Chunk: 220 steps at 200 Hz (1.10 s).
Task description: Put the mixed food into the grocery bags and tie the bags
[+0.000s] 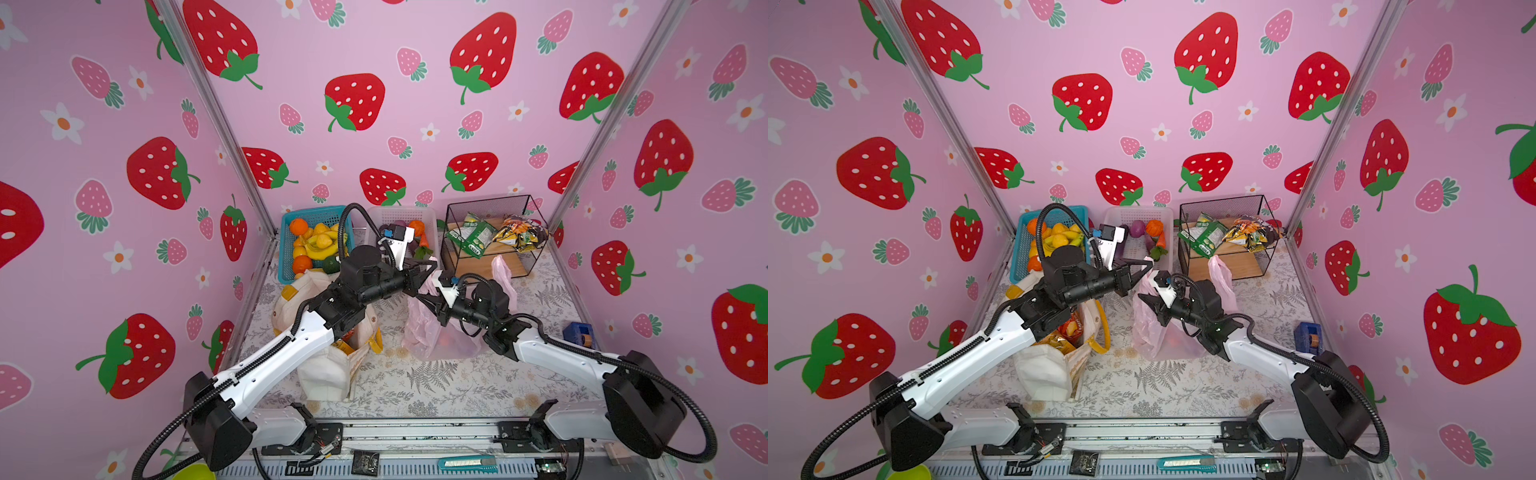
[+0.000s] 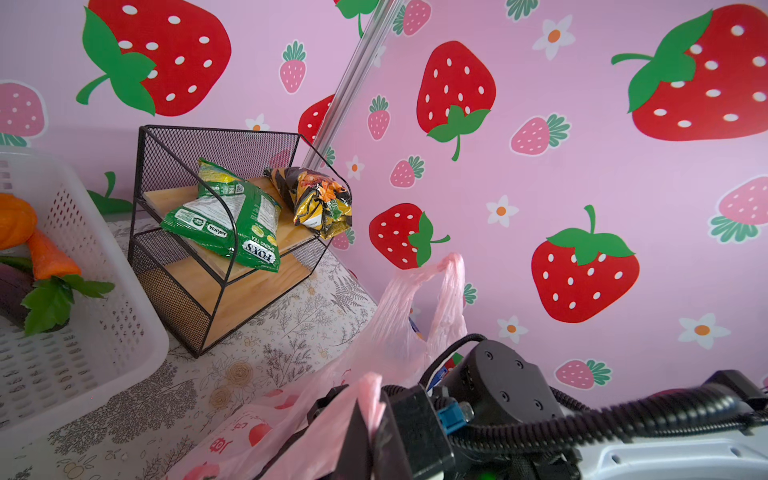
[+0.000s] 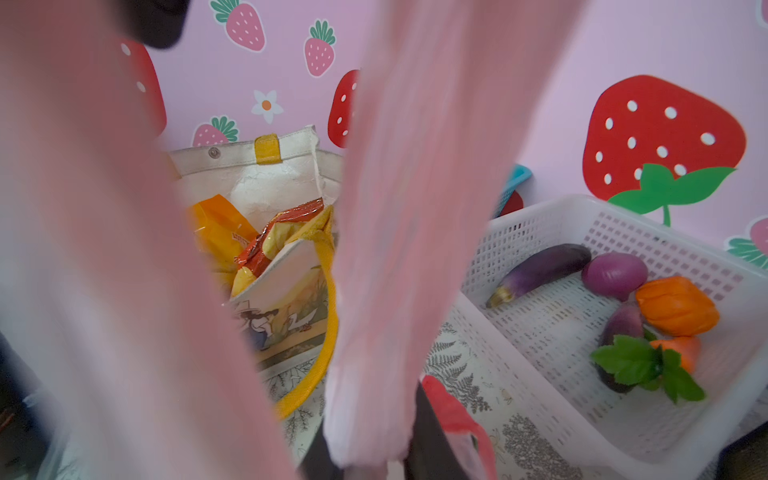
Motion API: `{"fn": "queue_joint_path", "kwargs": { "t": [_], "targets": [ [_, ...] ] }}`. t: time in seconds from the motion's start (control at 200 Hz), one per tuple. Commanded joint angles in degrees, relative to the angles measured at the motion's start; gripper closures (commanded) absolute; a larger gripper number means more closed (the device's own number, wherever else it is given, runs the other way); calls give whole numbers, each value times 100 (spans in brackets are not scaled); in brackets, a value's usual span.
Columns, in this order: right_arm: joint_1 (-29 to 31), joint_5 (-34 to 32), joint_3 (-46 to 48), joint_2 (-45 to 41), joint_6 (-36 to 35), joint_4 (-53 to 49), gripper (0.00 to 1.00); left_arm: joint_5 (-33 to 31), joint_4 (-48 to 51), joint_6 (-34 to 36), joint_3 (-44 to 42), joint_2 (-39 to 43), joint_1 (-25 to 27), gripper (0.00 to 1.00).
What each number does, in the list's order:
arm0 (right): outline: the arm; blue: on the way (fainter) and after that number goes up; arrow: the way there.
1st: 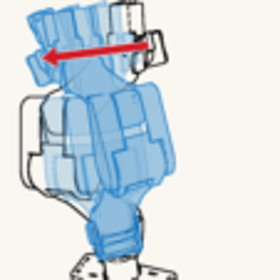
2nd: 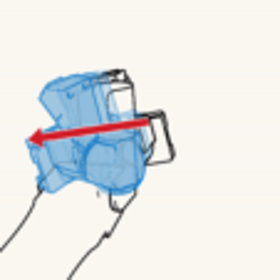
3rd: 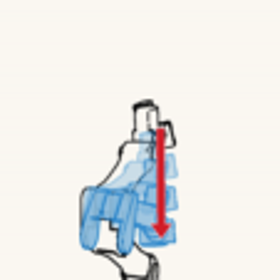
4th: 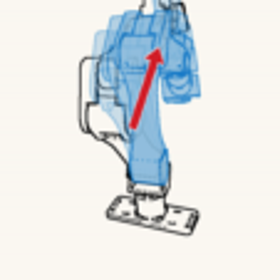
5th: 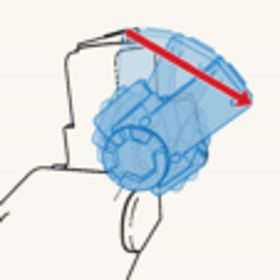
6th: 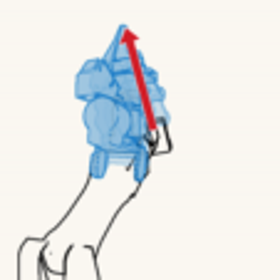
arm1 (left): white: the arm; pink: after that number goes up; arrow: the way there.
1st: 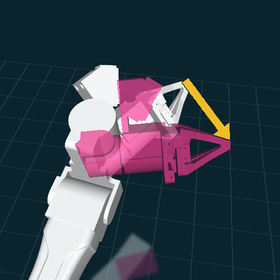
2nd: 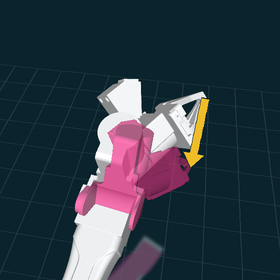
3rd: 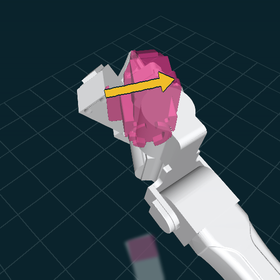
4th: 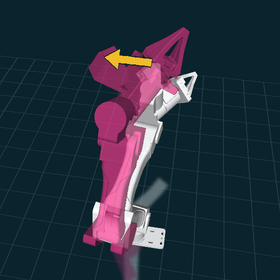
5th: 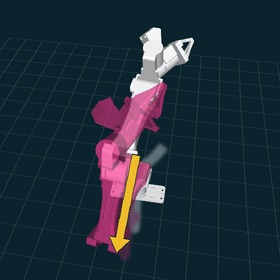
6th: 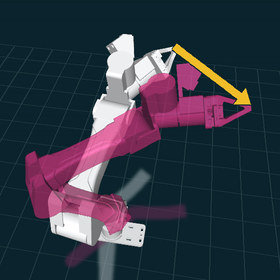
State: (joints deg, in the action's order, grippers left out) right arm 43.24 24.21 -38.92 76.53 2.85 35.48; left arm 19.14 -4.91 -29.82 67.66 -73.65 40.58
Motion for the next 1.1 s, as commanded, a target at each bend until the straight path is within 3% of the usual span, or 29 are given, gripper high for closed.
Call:
{"fn": "queue_joint_path", "kwargs": {
  "t": [0.0, 0.155, 0.26, 0.335, 0.495, 0.67, 0.77, 0.945, 1.096],
  "targets": [
    [-15, -133, 169, -39, 40, -92, 73, 159, -281, 23, 187, 70, -58, 100],
    [-28, -50, 99, -558, -101, -375, 27, 203, -247, 47, 205, 57, -85, 100],
    [-77, 328, -130, -811, -278, -806, 6, 237, -225, 62, 213, 36, -94, 100],
    [-143, 649, -283, -935, -404, -1120, 0, 253, -190, 83, 229, 26, -102, 100],
    [-568, 1336, -495, -985, -557, -1487, 0, 300, -164, 100, 241, 41, -103, 100],
    [-834, 2029, -833, -385, -507, -1356, 0, 364, -216, 55, 236, 36, -103, 100],
    [-835, 2316, -1051, 77, -308, -982, 7, 406, -255, 29, 224, 35, -103, 100],
    [-835, 2321, -870, 650, -73, -477, 45, 390, -339, -15, 158, 150, -107, 100],
    [-833, 2037, -358, 647, 93, -100, 74, 319, -392, -17, 99, 252, -138, 100]
  ]
}}
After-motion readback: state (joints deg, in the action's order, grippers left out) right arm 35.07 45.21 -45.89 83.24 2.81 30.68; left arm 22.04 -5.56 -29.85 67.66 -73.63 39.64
